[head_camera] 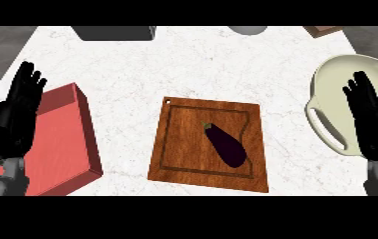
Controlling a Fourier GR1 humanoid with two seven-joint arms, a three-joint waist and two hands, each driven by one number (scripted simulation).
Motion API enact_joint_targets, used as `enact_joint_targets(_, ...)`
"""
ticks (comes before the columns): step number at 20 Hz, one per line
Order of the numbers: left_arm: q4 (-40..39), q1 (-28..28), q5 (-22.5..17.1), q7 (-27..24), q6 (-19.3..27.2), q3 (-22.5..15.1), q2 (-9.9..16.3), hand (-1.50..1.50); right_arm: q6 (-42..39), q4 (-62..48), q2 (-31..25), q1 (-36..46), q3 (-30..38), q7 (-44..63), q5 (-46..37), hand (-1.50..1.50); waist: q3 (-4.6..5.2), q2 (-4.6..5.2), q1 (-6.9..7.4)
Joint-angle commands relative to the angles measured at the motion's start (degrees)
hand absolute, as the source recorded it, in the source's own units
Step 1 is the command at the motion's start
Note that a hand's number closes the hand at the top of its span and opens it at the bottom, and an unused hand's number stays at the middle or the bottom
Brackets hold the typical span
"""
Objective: Pick the eggplant from the cutting board and place it in the pot
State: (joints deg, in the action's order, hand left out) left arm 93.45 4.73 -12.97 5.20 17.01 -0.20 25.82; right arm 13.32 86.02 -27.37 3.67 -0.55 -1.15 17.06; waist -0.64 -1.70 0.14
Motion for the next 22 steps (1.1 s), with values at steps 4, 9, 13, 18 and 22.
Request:
enact_joint_targets(4, 2.8, 6.3, -1.2, -1.6, -2.8, -4.1, -3.0, 0.00, -22.1, 4.3, 3.8, 15.1, -15.3, 1.8, 6.6, 1.50, 0.42, 3.32, 9.31)
enact_joint_targets(9, 3.1, 9.3, -3.2, -2.4, -5.3, -7.8, -6.6, 0.00, -35.0, 3.1, -3.3, 27.8, -20.4, -4.4, -1.0, -1.50, 0.73, 4.77, 11.15)
enact_joint_targets(13, 1.7, 11.7, -2.6, -1.9, -5.0, -8.3, -7.3, 0.00, -48.3, 1.5, -3.9, 32.3, -24.7, -14.6, -1.3, -1.50, 0.32, 5.18, 10.03)
enact_joint_targets(18, -0.5, 13.0, -2.7, -2.0, -4.2, -7.3, -8.1, 0.00, -61.0, -5.1, -7.4, 40.5, -24.0, -26.2, -4.4, -1.50, 0.39, 4.66, 8.13)
enact_joint_targets(22, -2.9, 14.8, -2.2, -2.5, -3.8, -5.9, -7.6, 0.00, -64.3, -6.2, -10.0, 45.8, -28.5, -31.2, -14.1, -1.50, 0.44, 4.29, 6.60)
